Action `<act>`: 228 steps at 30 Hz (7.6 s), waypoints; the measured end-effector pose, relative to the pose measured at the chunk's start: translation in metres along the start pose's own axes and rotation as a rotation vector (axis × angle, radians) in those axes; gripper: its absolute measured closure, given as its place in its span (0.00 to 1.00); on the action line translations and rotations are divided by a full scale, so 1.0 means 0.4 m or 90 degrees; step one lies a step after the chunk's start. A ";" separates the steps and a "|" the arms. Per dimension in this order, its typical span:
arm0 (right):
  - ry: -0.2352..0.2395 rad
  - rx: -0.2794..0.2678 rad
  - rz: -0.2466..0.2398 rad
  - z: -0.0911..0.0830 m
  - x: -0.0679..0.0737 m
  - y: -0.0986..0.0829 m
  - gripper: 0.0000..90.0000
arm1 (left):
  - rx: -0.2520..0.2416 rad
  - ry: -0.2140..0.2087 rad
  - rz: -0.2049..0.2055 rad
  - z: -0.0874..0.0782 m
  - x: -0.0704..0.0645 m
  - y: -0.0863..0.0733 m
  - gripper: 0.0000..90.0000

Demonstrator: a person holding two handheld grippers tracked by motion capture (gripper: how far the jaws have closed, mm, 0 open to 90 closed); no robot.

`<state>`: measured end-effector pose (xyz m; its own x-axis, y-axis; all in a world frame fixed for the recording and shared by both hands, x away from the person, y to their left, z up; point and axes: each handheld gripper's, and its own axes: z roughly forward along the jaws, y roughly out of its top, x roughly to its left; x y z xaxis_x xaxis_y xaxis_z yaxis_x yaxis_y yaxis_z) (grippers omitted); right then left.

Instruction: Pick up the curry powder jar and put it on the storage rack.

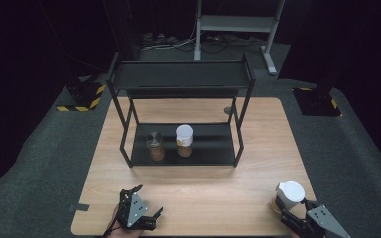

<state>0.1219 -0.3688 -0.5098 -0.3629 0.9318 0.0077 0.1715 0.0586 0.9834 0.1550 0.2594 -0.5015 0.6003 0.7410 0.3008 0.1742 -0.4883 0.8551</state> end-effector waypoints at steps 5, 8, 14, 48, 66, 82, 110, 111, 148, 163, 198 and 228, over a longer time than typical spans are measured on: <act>0.016 -0.001 -0.008 0.014 0.016 0.001 0.33 | 0.000 -0.002 0.000 0.000 0.001 0.000 0.01; 0.034 -0.004 -0.015 0.030 0.032 0.003 0.33 | 0.000 -0.002 0.000 0.000 0.001 0.000 0.01; 0.057 -0.003 -0.017 0.059 0.050 0.009 0.33 | 0.000 -0.001 0.002 0.000 0.000 0.000 0.01; 0.154 -0.017 -0.038 0.192 0.150 0.042 0.34 | -0.010 0.000 0.003 -0.004 0.000 -0.007 0.01; 0.170 -0.021 -0.049 0.253 0.193 0.060 0.34 | -0.016 -0.007 -0.002 -0.005 0.005 -0.011 0.01; 0.171 -0.030 -0.050 0.327 0.222 0.112 0.34 | -0.019 -0.010 0.002 -0.007 0.007 -0.014 0.01; 0.138 -0.027 -0.036 0.421 0.231 0.167 0.34 | -0.023 -0.014 0.002 -0.008 0.009 -0.016 0.01; 0.138 -0.027 -0.036 0.421 0.231 0.167 0.34 | -0.023 -0.014 0.002 -0.008 0.009 -0.016 0.01; 0.080 -0.010 -0.029 0.559 0.286 0.173 0.34 | -0.038 -0.015 -0.006 -0.013 0.013 -0.027 0.01; 0.067 -0.003 -0.034 0.592 0.293 0.174 0.34 | -0.042 -0.018 -0.012 -0.013 0.016 -0.031 0.01; 0.062 0.013 -0.028 0.623 0.291 0.147 0.34 | -0.048 -0.017 -0.014 -0.016 0.015 -0.035 0.01; 0.049 0.012 -0.023 0.610 0.307 0.152 0.18 | -0.047 -0.017 -0.012 -0.016 0.014 -0.034 0.01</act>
<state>0.3113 -0.1635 -0.4934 -0.4382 0.8988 -0.0131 0.1738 0.0990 0.9798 0.1511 0.2731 -0.5088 0.6186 0.7366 0.2734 0.1288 -0.4384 0.8895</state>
